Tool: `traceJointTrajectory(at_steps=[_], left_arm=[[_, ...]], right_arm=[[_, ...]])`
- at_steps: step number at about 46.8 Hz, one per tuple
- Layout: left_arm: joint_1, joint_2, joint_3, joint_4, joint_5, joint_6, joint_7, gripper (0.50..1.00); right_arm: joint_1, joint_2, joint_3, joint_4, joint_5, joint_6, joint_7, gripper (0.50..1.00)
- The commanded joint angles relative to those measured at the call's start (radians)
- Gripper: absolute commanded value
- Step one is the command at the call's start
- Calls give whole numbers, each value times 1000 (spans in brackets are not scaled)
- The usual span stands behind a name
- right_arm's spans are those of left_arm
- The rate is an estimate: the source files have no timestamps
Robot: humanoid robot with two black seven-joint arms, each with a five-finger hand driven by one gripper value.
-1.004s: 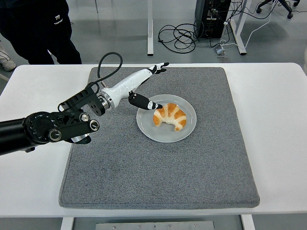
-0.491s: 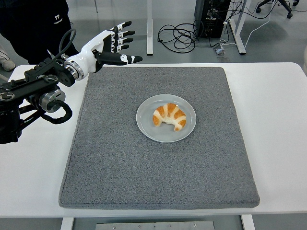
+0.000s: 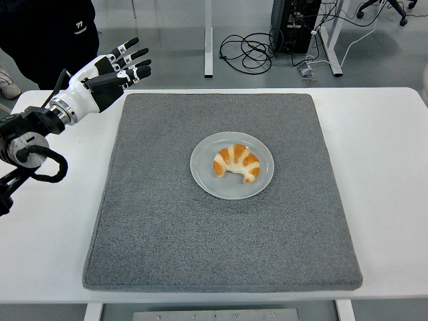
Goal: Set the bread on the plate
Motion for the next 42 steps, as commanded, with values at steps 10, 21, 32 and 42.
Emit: traceJointTrajectory(at_steps=[10, 21, 32, 42], left_arm=[[86, -43, -130, 78, 14, -55, -27, 960], [84, -115, -112, 199, 31, -56, -108, 958], [86, -150, -112, 218, 80, -61, -148, 960], [87, -173, -112, 218, 80, -84, -146, 960]], right_arm=[[2, 0, 0, 0, 0, 1, 0, 1000], [2, 0, 0, 0, 0, 1, 0, 1000], [2, 0, 2, 0, 0, 1, 0, 1000], [2, 0, 0, 0, 0, 0, 0, 1000]])
